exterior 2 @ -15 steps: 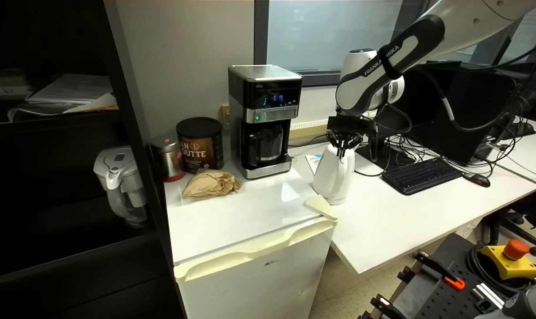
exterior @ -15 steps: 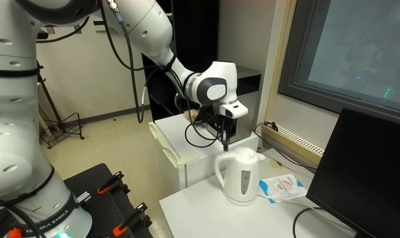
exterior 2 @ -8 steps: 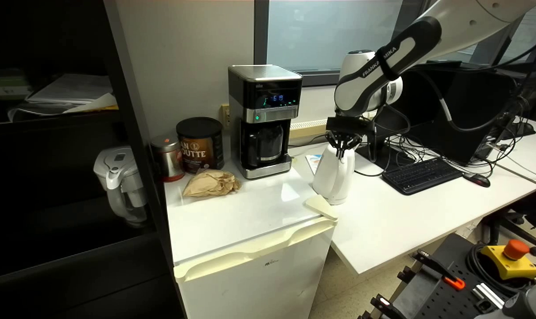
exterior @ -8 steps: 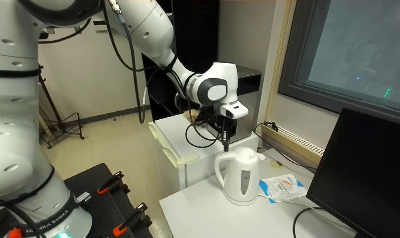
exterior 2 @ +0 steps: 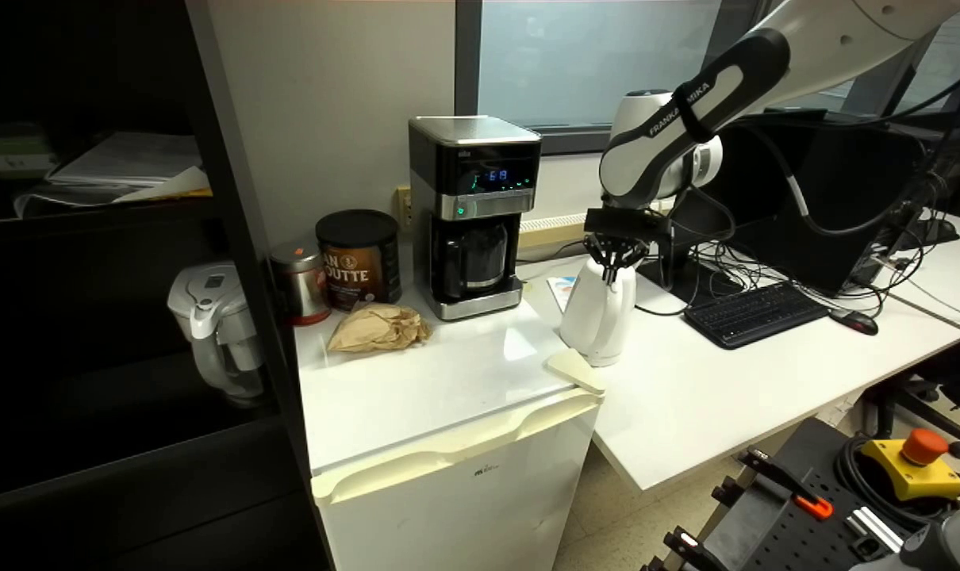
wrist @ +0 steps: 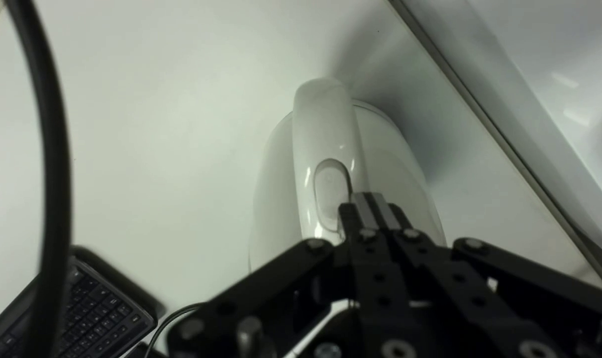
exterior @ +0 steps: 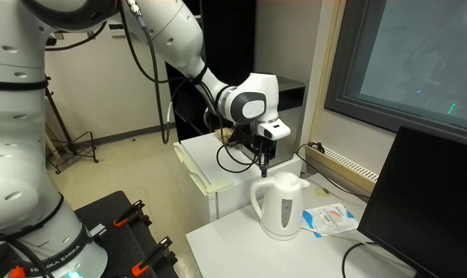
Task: Turn on the electric kettle using the on switch on it
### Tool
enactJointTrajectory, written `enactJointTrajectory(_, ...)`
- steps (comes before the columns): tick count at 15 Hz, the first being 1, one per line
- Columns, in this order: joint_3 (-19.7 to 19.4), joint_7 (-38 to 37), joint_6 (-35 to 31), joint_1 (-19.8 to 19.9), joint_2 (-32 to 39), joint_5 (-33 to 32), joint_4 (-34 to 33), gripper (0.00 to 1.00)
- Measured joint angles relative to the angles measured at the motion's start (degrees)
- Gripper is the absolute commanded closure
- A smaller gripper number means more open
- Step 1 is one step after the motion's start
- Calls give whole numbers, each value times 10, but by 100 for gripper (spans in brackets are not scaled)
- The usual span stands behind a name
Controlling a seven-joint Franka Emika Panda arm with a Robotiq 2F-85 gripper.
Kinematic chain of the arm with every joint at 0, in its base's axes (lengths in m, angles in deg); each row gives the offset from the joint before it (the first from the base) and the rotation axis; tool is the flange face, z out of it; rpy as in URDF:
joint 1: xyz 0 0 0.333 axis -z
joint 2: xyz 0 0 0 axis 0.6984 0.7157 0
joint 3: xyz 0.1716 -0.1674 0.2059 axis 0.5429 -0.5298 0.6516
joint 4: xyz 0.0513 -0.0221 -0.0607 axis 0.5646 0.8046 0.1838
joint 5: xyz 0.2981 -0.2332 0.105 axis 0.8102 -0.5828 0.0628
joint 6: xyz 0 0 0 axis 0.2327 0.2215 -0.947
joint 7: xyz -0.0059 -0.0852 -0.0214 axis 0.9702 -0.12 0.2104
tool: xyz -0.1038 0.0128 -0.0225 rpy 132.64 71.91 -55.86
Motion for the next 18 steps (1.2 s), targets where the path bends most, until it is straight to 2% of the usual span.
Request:
enactJointTrajectory(9,-3,0,-22,0,-6,6,13,100)
enactJointTrajectory(18,-8,0,-43,0,-41,6,54,100)
